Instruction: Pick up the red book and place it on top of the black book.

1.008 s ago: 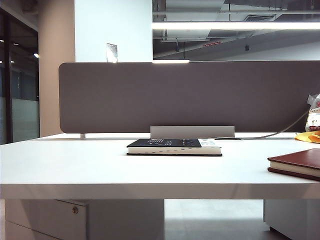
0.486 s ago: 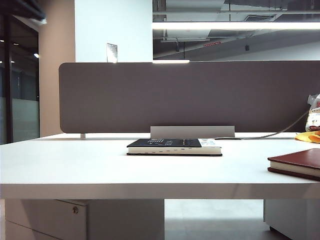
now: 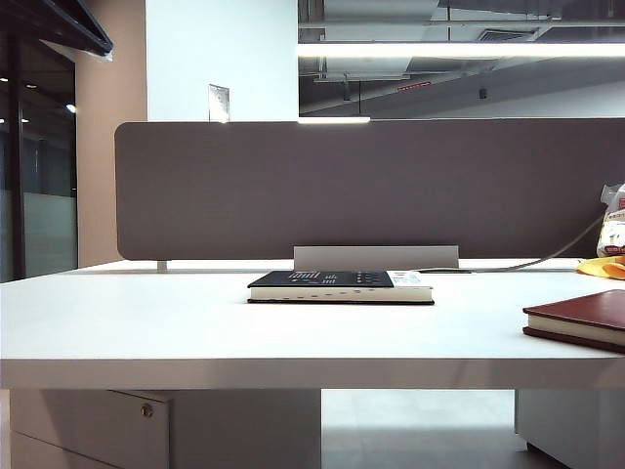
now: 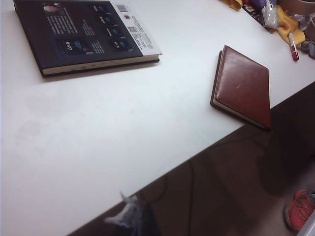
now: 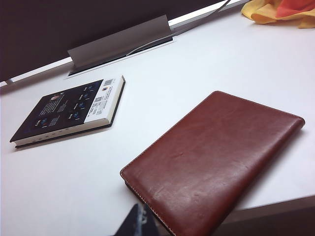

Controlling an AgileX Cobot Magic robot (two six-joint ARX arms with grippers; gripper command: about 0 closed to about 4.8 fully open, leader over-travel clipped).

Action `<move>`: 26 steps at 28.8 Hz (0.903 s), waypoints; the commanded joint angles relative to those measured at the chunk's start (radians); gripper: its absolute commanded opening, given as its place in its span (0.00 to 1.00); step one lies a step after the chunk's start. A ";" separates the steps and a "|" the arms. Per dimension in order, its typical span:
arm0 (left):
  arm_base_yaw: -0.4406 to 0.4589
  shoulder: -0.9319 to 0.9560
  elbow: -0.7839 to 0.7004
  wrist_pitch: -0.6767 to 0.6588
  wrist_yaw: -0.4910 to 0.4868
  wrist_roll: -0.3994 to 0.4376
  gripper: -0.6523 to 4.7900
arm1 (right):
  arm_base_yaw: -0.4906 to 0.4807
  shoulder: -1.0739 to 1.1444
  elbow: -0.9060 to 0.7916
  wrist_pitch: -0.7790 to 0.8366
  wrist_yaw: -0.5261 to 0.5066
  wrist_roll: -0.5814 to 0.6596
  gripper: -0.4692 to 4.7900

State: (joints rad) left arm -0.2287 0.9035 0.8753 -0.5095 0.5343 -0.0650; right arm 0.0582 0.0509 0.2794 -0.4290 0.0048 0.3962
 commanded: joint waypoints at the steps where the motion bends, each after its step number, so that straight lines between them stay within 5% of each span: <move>1: -0.005 0.013 0.024 0.021 0.003 0.008 0.11 | 0.000 0.002 0.002 0.008 0.000 0.027 0.09; 12: -0.059 0.111 0.073 0.006 0.019 0.033 0.11 | 0.000 0.069 0.001 -0.039 -0.008 0.156 0.09; 20: -0.110 0.146 0.074 0.008 0.003 0.058 0.11 | -0.002 0.346 0.001 0.022 -0.035 0.299 0.09; 26: -0.143 0.151 0.074 0.002 0.000 0.077 0.11 | -0.021 0.484 0.001 0.119 -0.078 0.481 0.20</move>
State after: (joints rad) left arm -0.3592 1.0542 0.9459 -0.5137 0.5301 0.0044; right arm 0.0483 0.5346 0.2783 -0.3450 -0.0624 0.8478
